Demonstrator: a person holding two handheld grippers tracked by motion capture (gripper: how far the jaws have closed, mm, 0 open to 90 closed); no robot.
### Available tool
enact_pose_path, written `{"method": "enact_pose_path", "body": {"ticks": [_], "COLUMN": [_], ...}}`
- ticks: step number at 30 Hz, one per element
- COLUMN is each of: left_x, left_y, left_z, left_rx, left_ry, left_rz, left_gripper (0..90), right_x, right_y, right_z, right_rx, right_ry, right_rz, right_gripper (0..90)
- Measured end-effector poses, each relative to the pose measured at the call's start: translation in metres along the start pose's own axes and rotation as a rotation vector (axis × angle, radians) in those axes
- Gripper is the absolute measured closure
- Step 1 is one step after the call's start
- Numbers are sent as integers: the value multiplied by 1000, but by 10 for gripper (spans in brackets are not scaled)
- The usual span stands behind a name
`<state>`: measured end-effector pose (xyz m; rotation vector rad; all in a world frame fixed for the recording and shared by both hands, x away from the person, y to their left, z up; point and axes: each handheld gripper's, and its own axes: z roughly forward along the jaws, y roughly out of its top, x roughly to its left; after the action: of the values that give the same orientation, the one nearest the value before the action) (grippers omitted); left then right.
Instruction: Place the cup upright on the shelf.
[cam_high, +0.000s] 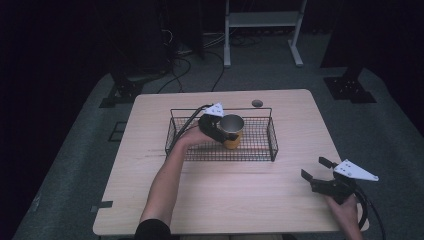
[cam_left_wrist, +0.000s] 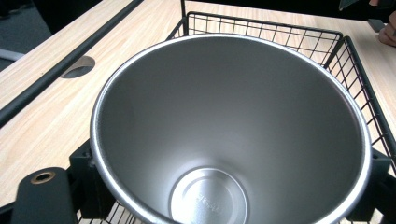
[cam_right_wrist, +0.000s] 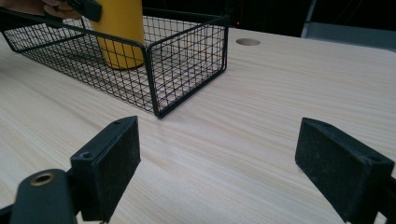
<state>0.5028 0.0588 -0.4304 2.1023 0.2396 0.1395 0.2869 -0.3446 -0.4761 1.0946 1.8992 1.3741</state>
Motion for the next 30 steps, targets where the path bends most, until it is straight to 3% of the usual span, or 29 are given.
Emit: {"method": "enact_pose_path", "body": {"ticks": [12, 22, 30], "left_x": [-1, 0, 2], "left_y": [1, 3, 2], "left_z": [3, 0, -1], "left_rx": [-6, -18, -33], "left_ry": [18, 61, 55], "left_rz": [-2, -4, -9], "left_gripper": [72, 1, 0], "right_x": [0, 0, -1], "right_y": [0, -1, -1], "right_z": [0, -1, -2], "right_rx": [0, -4, -13], "right_ry": [0, 5, 16], "right_rz": [-1, 0, 7], "right_gripper": [130, 130, 128]}}
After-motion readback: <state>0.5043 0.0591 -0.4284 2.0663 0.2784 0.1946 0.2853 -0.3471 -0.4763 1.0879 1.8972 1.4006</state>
